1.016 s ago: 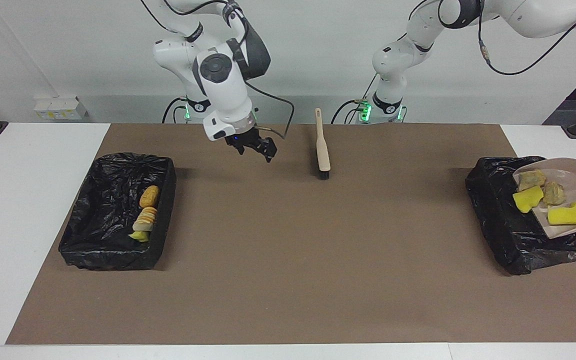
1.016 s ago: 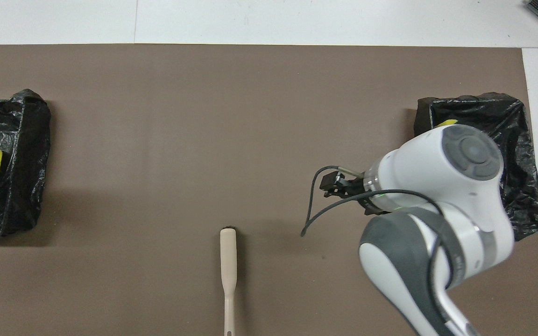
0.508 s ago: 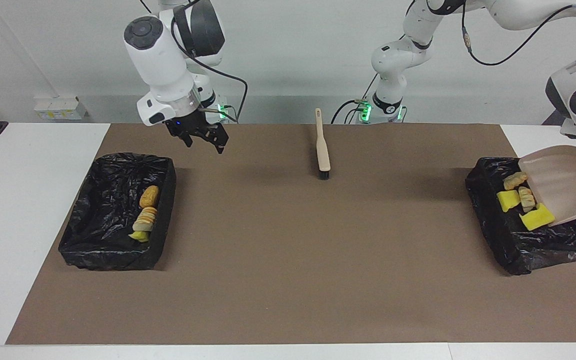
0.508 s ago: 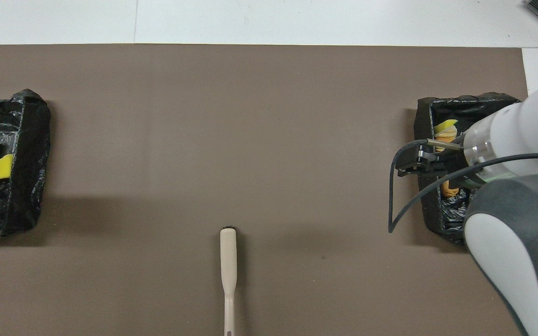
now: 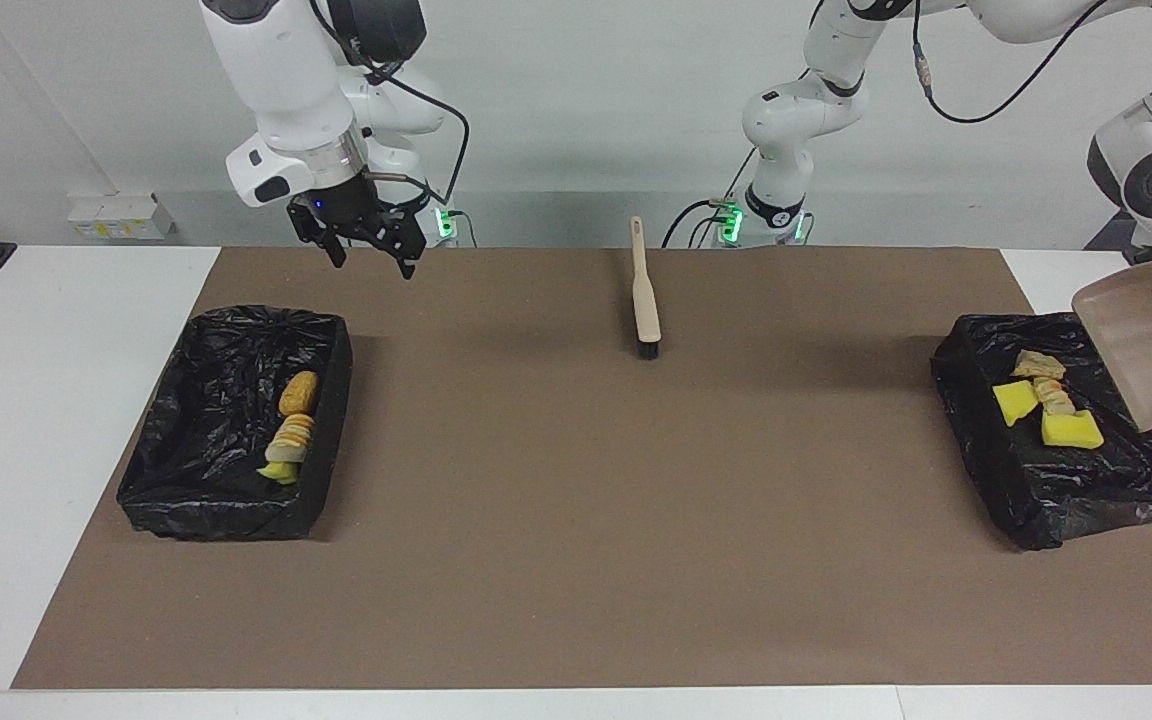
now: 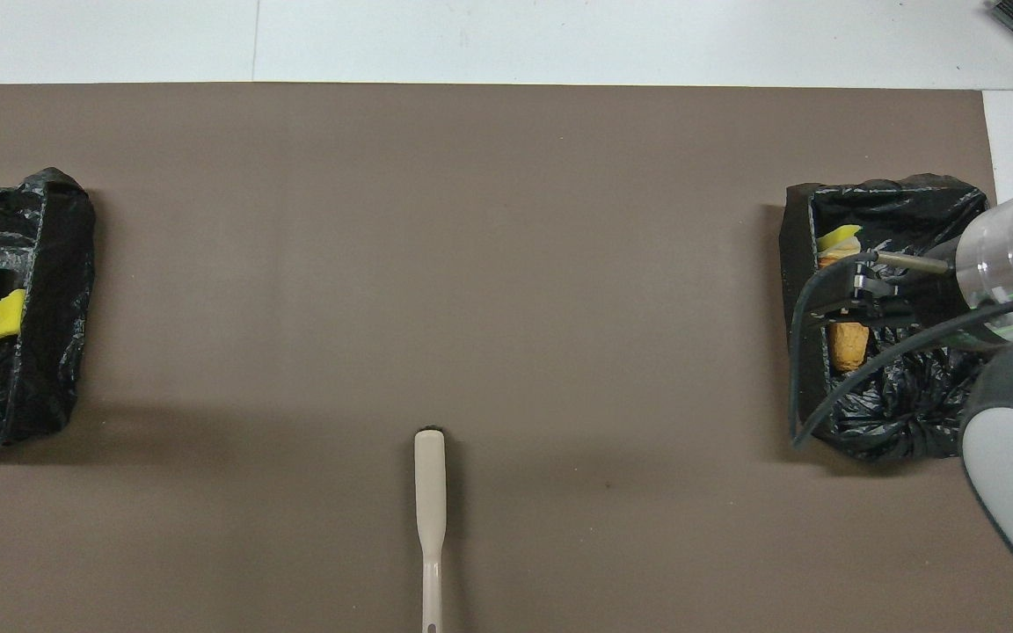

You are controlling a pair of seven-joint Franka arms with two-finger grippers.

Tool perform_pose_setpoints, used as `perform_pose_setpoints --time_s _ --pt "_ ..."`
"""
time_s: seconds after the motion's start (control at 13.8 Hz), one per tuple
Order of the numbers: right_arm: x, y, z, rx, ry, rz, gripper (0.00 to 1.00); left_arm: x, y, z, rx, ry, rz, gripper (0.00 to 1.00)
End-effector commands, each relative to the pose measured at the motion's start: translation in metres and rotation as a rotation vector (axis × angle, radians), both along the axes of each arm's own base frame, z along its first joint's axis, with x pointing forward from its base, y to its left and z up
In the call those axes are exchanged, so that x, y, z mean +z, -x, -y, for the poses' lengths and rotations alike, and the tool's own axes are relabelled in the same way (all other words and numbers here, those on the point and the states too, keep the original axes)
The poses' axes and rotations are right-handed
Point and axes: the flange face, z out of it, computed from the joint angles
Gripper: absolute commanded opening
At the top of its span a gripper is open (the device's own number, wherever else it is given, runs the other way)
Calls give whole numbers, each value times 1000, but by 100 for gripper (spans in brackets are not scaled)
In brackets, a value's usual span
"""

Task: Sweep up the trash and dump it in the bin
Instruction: 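Push the trash down into the nearer bin with the right gripper, then lift the empty dustpan off the bin with the left gripper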

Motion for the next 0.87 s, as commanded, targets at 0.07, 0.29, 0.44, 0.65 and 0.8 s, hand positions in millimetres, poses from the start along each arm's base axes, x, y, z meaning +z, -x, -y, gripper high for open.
perform_pose_setpoints --time_s 0.07,0.29,0.44,0.65,0.8 --pt "14 -5 3 42 32 8 100 -25 3 13 80 336 75 0" --pt "14 -7 9 40 28 -7 100 -69 -9 62 202 412 124 0" --pt "15 -8 6 55 25 -24 100 -98 -15 86 349 483 185 0" --pt "13 -7 10 48 24 -38 100 -135 -25 134 583 525 257 0" --pt "13 -8 13 48 25 -40 100 -157 -27 173 718 528 313 0"
